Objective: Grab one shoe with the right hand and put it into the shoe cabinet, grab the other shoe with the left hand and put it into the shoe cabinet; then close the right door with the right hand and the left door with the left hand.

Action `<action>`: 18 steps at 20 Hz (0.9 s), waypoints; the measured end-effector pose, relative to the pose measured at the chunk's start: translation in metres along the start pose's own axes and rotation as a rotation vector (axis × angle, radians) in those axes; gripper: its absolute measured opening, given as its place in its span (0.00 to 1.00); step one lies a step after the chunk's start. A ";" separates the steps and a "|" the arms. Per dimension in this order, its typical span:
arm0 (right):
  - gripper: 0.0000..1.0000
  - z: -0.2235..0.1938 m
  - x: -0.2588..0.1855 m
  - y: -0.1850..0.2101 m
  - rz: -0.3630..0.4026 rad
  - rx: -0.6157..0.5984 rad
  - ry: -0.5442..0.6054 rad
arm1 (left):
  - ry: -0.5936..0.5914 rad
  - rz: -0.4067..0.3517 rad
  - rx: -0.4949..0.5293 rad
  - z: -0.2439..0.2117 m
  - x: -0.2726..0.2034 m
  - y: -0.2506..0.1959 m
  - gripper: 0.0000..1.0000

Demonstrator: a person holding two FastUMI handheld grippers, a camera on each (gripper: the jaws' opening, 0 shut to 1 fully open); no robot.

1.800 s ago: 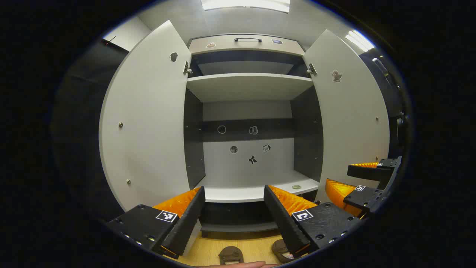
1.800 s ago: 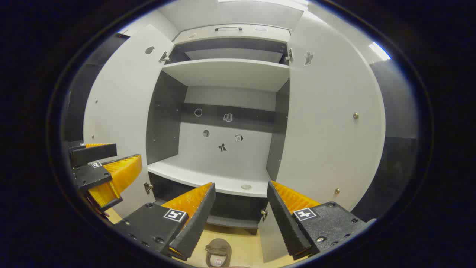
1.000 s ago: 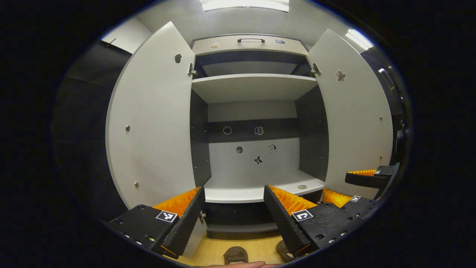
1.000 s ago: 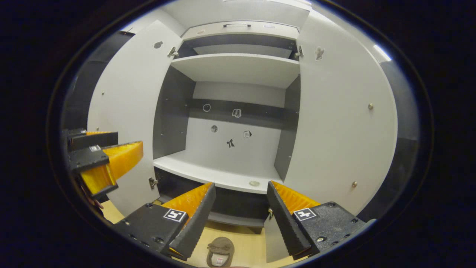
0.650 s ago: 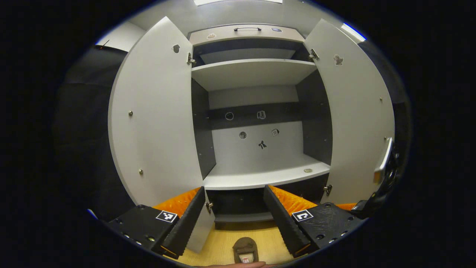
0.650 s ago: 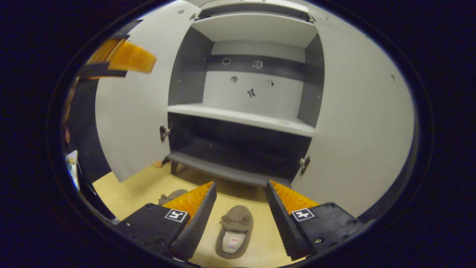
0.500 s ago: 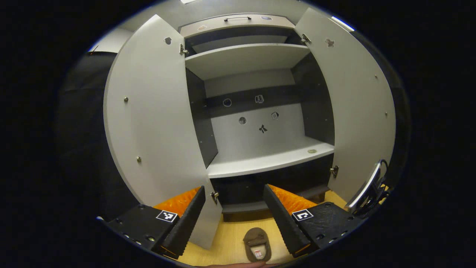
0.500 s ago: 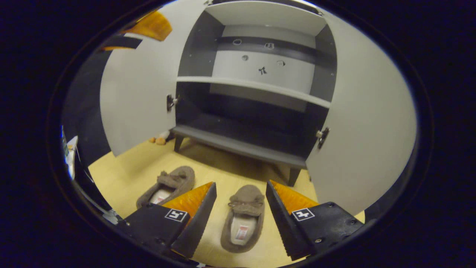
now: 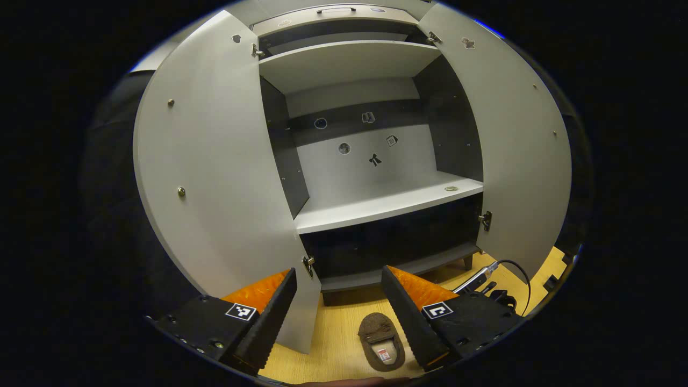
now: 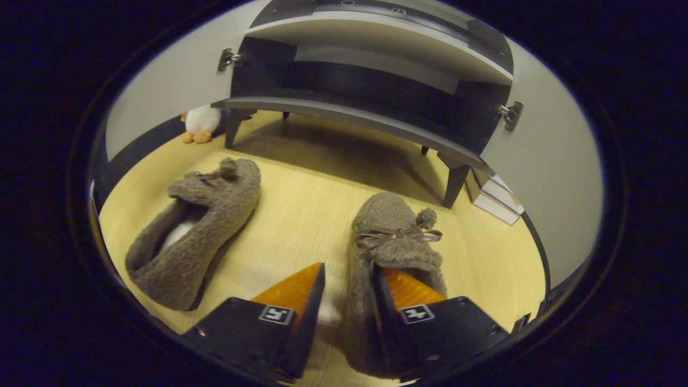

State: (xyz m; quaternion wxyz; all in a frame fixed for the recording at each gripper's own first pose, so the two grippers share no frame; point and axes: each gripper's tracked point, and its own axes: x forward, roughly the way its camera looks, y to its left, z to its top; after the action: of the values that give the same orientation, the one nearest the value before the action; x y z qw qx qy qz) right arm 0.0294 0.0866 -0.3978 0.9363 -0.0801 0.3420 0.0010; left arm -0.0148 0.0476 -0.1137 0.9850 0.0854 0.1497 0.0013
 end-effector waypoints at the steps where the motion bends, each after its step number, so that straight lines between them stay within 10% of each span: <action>1: 0.38 0.003 0.001 -0.001 -0.003 0.005 0.002 | 0.000 0.000 0.000 -0.001 0.001 0.002 0.96; 3: 0.10 0.004 0.001 0.002 -0.012 -0.003 0.003 | 0.002 -0.004 0.001 -0.002 0.003 0.003 0.96; 11: 0.06 0.062 -0.058 -0.036 -0.047 0.003 -0.133 | -0.028 -0.027 -0.022 0.006 0.007 -0.003 0.96; 18: 0.05 0.192 -0.145 -0.088 -0.101 -0.006 -0.341 | -0.108 -0.052 -0.049 0.019 -0.001 -0.008 0.96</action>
State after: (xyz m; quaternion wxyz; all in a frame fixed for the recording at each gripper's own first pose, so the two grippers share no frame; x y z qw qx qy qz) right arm 0.0466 0.0359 -0.1473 0.9793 -0.0988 0.1736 -0.0313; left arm -0.0104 0.0362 -0.0964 0.9932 0.0571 0.0986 -0.0254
